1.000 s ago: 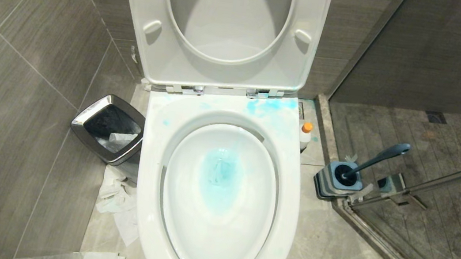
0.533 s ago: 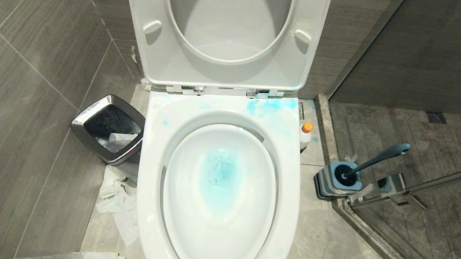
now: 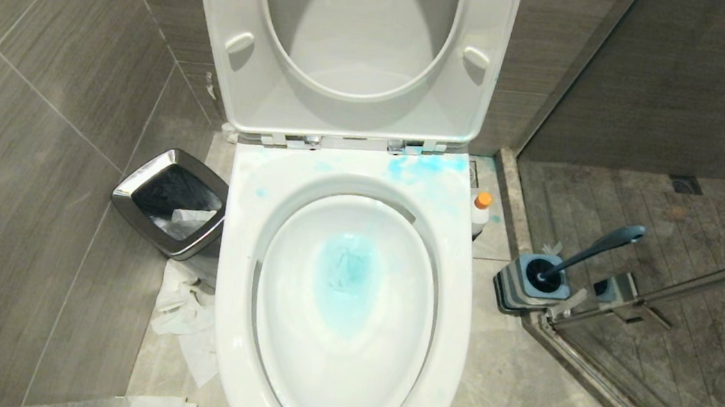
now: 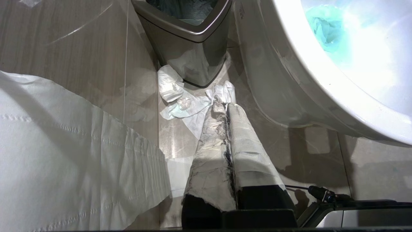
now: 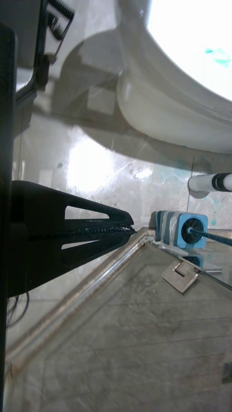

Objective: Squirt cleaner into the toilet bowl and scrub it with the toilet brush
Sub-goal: Flush the toilet

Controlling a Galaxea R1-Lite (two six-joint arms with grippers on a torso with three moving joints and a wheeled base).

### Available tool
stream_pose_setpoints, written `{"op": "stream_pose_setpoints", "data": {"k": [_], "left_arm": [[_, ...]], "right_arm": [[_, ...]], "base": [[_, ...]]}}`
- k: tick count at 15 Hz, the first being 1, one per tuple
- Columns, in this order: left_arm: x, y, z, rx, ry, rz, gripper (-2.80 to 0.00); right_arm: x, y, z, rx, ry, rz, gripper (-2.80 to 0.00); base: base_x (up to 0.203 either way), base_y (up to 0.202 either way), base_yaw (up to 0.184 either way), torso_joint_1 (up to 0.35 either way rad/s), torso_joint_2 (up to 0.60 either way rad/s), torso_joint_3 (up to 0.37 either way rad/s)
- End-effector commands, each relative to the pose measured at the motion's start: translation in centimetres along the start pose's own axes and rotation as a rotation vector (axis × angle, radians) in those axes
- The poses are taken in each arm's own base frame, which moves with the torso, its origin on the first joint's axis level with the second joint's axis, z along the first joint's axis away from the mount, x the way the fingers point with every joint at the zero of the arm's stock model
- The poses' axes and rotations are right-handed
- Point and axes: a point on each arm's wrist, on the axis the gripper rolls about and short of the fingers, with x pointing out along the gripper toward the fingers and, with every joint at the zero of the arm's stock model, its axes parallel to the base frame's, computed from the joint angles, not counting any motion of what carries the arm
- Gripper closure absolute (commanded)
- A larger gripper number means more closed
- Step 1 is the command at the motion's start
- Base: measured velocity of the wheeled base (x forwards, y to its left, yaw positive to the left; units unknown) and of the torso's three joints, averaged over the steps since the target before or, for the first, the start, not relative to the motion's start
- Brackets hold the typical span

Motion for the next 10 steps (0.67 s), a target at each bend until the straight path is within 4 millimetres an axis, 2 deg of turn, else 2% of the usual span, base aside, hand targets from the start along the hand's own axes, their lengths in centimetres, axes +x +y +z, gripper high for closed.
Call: {"op": "stream_pose_setpoints", "data": {"k": [1,10], "left_arm": [[0.01,0.00,0.00,0.000,0.002,-0.001,0.00],[0.01,0.00,0.00,0.000,0.002,-0.001,0.00]], "right_arm": [[0.01,-0.01,0.06,0.039,0.002,-0.003,0.00],[0.03,-0.02,0.05,0.045,0.000,-0.008,0.00]], "base": [[0.000,0.000,0.000,0.000,0.00,0.000],[0.000,0.000,0.000,0.000,0.00,0.000]]}}
